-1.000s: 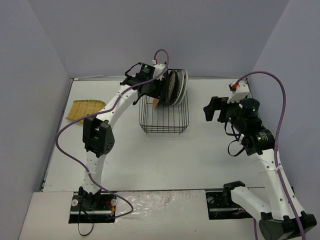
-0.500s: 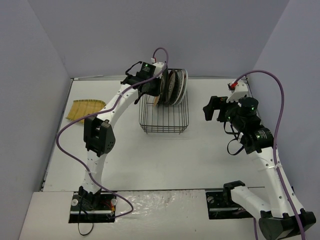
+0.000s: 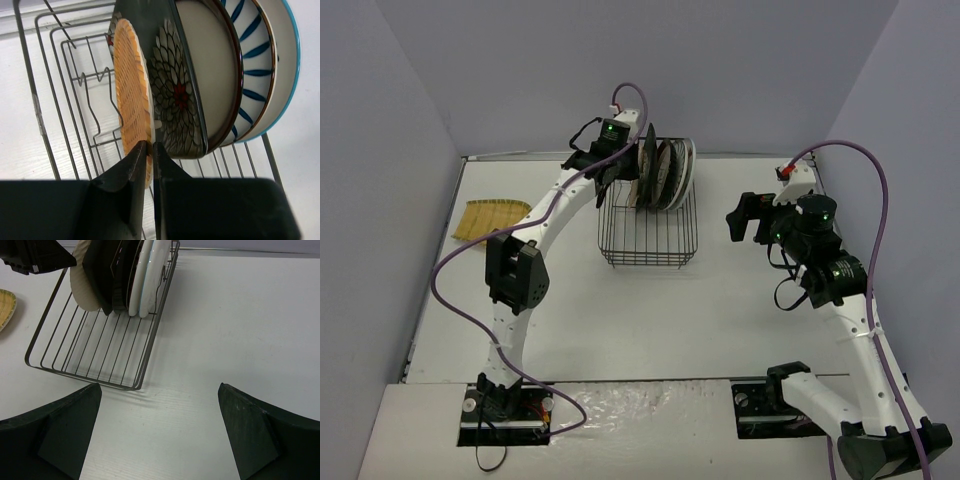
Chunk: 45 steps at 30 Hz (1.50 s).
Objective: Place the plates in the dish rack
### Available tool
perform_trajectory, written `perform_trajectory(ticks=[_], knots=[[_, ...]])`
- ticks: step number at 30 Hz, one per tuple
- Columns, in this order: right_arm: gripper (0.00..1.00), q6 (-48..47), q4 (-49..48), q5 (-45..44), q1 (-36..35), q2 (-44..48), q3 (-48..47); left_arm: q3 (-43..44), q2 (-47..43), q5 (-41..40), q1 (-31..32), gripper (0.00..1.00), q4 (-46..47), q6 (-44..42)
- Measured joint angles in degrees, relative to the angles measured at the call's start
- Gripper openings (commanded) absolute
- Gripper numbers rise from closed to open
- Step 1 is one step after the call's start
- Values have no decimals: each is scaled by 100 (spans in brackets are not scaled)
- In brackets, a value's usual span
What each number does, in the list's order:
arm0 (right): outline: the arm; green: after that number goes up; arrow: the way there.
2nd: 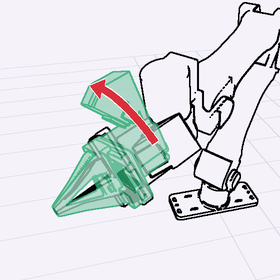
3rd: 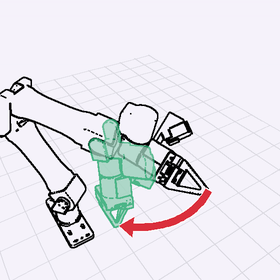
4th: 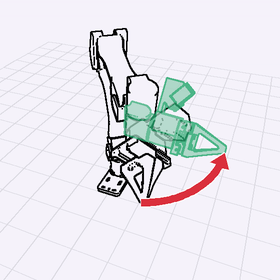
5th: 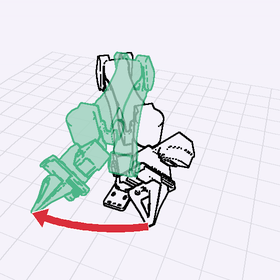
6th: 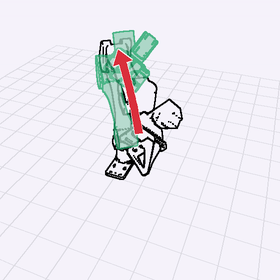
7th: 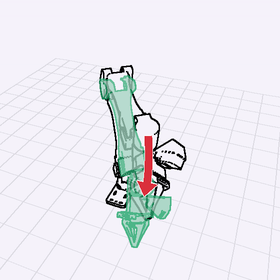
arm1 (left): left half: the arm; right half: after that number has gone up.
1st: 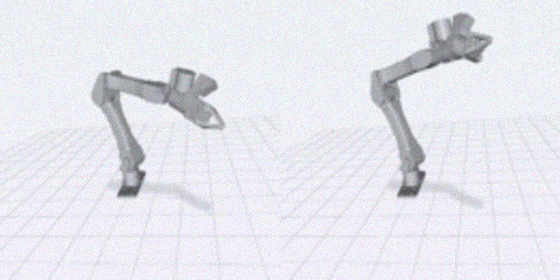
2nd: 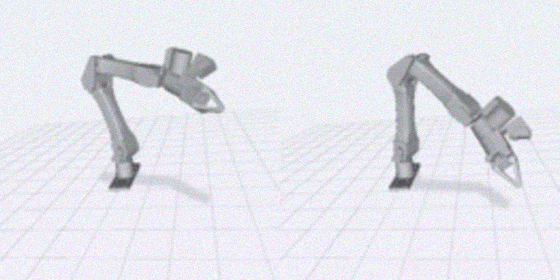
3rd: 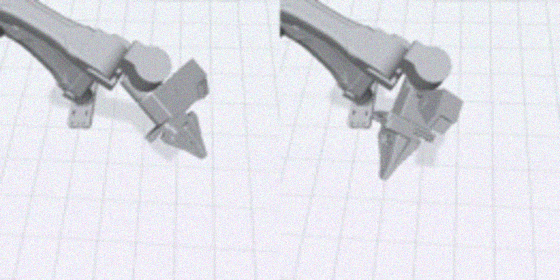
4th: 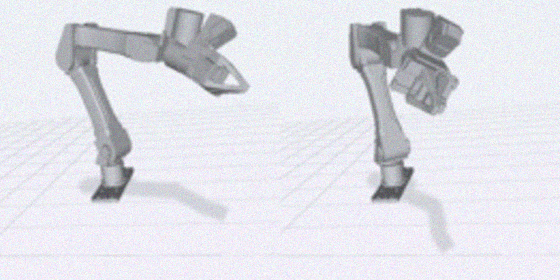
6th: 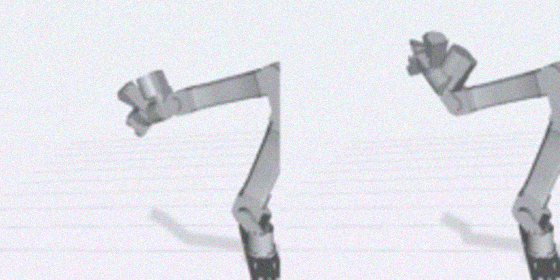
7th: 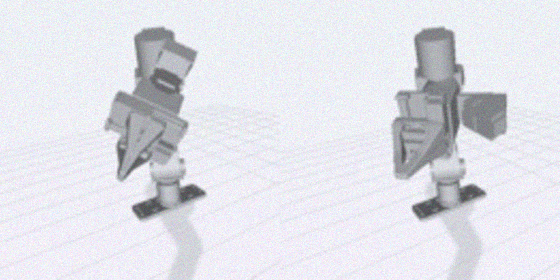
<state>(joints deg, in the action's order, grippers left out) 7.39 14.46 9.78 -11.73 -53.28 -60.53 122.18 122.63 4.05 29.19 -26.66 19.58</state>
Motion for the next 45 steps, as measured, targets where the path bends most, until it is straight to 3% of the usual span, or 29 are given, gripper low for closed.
perform_trajectory(ticks=[45], knots=[[100,-47,5,-2,0,-84,-44,518,571,-1361,2,0,1225,262]])
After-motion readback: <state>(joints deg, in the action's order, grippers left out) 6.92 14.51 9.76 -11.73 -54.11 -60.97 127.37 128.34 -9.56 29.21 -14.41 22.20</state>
